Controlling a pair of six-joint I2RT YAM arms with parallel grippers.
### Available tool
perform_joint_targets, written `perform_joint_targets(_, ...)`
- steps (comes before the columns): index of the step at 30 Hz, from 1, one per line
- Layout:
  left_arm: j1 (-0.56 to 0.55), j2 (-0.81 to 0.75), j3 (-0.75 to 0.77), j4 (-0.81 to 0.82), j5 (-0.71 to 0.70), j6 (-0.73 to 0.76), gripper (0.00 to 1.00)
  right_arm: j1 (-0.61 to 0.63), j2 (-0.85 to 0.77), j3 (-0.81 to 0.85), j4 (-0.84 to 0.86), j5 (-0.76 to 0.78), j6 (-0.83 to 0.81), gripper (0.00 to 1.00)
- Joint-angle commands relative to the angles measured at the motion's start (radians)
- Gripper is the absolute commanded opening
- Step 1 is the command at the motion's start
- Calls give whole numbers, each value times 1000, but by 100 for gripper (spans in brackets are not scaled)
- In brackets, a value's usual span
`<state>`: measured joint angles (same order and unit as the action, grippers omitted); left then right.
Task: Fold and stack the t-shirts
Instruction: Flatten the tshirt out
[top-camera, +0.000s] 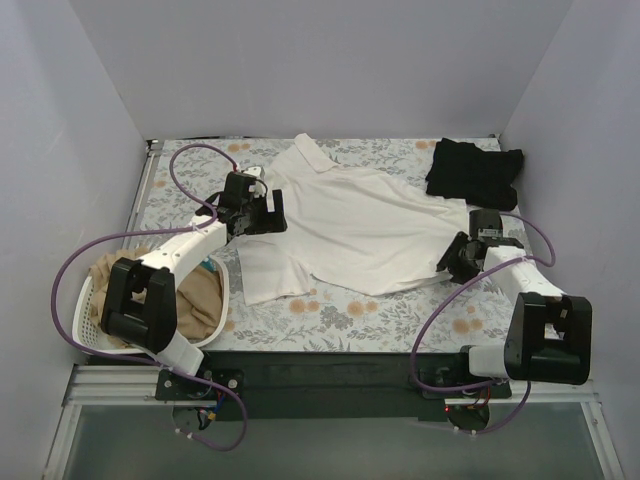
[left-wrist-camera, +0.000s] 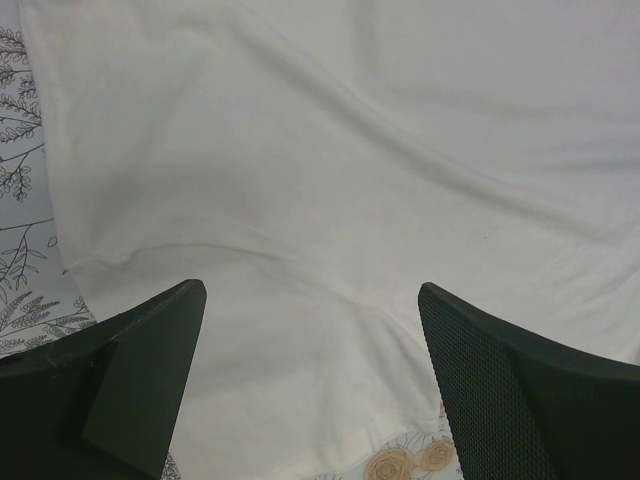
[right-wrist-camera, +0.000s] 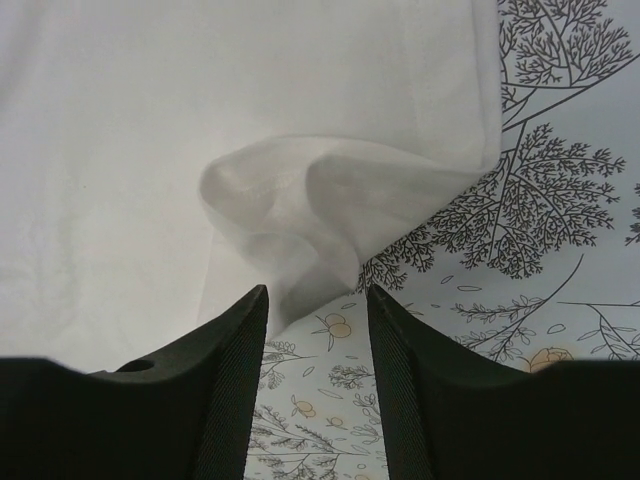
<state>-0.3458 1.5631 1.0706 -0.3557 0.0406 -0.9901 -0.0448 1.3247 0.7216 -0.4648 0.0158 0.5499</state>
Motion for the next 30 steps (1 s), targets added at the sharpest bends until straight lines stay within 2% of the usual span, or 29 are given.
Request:
perform_joint_targets(1,5,-51,-12,18,-16,16,88,-3,7,-7,54,-8,21,50)
perform_joint_targets(3,5,-51,-14,18,-16,16,88,-4,7,-4,55,-8,21,40)
perform_joint_targets(5,5,-51,-15,18,-16,15,88,-4,2,-4,54,-8,21,34)
perform_joint_targets(9,7,-48,-18,18,-15,13,88,-4,-16,-13,51,18,19,32)
perform_joint_targets(12,5,-46,-20,18,-16,14,88,-4,-28,-24,48,29,16,18)
perform_joint_targets(14,5,-49,-21,18,-21,15,88,-4,-36,-28,46,41,15,2)
perform_joint_targets(19,1,-66,-40,18,-28,15,88,-4,-77,-22,20,81,9,1)
perform_joint_targets(23,-70,-101,-61,1,-140,11,87,-6,-133,-7,3,108,4,1)
perform_joint_targets(26,-149,-146,-80,-46,-223,-34,86,-13,-160,16,-15,118,-2,1)
perform_joint_targets(30,-211,-250,-180,-109,-316,-177,83,-39,-165,25,-23,133,-27,1)
